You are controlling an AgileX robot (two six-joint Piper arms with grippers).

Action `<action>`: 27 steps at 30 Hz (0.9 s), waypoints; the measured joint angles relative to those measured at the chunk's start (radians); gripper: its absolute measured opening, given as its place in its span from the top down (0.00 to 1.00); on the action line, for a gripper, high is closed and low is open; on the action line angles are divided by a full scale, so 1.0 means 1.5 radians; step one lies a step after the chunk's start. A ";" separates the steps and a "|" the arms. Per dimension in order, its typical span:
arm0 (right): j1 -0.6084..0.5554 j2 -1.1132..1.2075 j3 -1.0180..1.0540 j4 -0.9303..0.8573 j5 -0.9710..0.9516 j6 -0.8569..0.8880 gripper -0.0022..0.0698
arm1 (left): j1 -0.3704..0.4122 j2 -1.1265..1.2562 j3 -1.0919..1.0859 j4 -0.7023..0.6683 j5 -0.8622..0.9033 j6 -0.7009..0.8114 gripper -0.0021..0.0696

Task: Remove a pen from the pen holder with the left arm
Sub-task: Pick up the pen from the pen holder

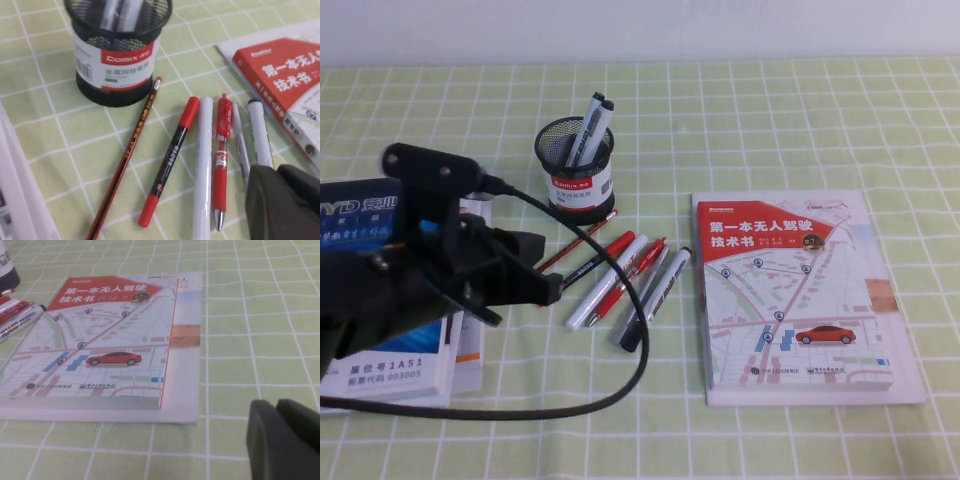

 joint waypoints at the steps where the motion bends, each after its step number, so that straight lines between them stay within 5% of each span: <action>1: 0.000 0.000 0.000 0.000 0.000 0.000 0.99 | -0.016 0.012 -0.003 0.005 -0.020 0.000 0.98; 6: 0.000 0.000 0.000 0.000 0.000 0.000 0.99 | -0.070 0.051 -0.018 0.134 -0.122 -0.123 0.98; 12: 0.000 0.000 0.000 0.000 0.000 0.000 0.99 | -0.082 0.083 -0.018 0.532 -0.205 -0.540 0.98; 15: 0.000 0.000 0.000 0.000 0.000 0.000 0.99 | -0.082 0.104 -0.018 0.652 -0.261 -0.661 0.98; 22: 0.000 0.000 0.000 0.000 0.000 0.000 0.99 | -0.060 0.161 -0.042 0.742 -0.400 -0.711 0.96; 27: 0.000 0.000 0.000 0.000 0.000 0.000 0.99 | -0.038 0.218 -0.122 0.784 -0.405 -0.714 0.73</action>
